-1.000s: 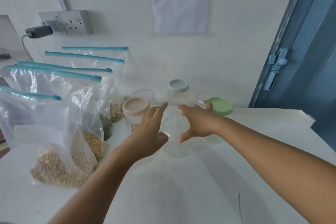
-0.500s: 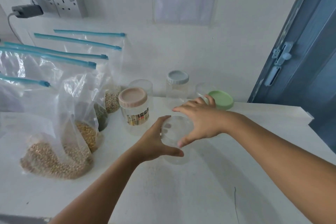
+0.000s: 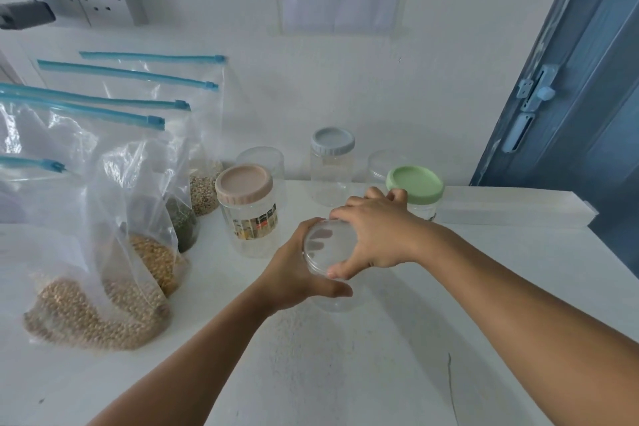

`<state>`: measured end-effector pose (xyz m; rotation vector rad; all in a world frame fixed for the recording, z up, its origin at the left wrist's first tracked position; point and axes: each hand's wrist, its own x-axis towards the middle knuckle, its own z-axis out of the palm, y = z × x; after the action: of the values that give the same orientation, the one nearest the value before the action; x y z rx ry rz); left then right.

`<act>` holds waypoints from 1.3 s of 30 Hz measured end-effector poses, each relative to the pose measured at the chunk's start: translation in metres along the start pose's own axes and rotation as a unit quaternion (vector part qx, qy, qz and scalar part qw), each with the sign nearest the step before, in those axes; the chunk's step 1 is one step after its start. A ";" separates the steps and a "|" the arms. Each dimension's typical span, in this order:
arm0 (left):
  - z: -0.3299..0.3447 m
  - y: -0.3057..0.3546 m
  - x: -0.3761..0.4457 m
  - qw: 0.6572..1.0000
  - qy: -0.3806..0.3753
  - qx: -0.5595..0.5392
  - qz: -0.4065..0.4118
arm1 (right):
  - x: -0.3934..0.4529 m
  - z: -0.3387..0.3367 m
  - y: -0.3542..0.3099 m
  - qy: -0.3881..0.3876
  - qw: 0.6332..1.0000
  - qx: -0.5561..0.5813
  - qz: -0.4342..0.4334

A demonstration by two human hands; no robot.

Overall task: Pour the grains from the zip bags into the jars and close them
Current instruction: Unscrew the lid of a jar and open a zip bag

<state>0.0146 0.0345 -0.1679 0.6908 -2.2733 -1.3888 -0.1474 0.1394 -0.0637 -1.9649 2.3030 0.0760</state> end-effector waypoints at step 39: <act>0.006 -0.007 0.002 1.000 -0.012 0.002 0.004 | 0.001 -0.027 -0.018 -0.113 0.992 -0.060 0.008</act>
<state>0.0114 0.0345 -0.1770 0.6682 -2.2956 -1.3977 -0.1317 0.1321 -0.0361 -1.8792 2.2151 0.4246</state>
